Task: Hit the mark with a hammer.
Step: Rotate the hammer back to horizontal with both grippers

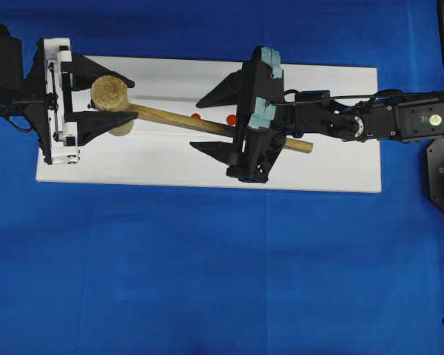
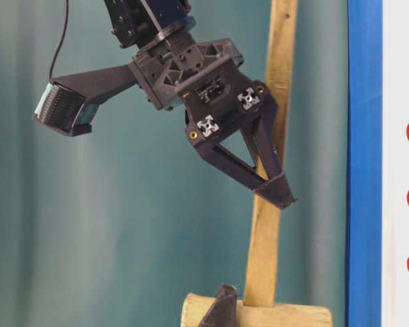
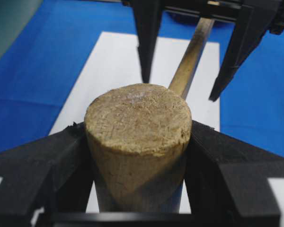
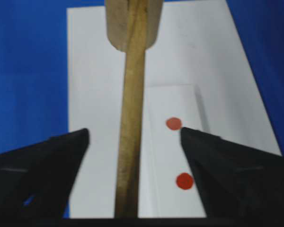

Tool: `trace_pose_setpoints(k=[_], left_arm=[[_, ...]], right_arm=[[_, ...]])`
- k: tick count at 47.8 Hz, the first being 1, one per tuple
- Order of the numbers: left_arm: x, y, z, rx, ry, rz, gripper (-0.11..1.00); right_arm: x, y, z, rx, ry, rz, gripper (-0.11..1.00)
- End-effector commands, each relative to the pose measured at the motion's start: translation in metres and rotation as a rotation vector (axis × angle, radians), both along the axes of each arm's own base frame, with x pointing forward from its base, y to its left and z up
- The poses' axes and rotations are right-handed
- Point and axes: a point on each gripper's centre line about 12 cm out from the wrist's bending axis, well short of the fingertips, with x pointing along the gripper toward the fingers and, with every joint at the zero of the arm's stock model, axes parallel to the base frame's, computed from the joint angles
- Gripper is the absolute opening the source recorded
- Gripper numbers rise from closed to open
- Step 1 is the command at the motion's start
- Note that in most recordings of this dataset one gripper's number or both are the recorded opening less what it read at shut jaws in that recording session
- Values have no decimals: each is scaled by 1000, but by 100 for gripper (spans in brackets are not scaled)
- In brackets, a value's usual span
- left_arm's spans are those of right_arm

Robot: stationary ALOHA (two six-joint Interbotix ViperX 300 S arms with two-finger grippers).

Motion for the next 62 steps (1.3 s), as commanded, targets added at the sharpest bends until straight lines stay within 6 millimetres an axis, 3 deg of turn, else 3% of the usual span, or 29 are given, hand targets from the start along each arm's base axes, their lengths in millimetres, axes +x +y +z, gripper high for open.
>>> trace_pose_setpoints(k=[1,13,27,36,52,62], left_arm=[[2,0,10,-1,-30,2,46],[2,-3,3,-72,47,7,46],[-6,3,1,-689,6,185,46],[-10,1,0,-928,-10,243,46],[-11,-10,-5,-1087,12,268,46],[-8,-16,-4,-1101,23,250,46]], right_arm=[[3,2,16,-13,-48,-5,91],[5,4,19,-30,-57,2,88],[6,6,23,-74,-63,19,88],[6,7,22,-110,-54,37,88],[5,10,19,-170,-36,73,87],[14,10,2,-211,7,91,87]])
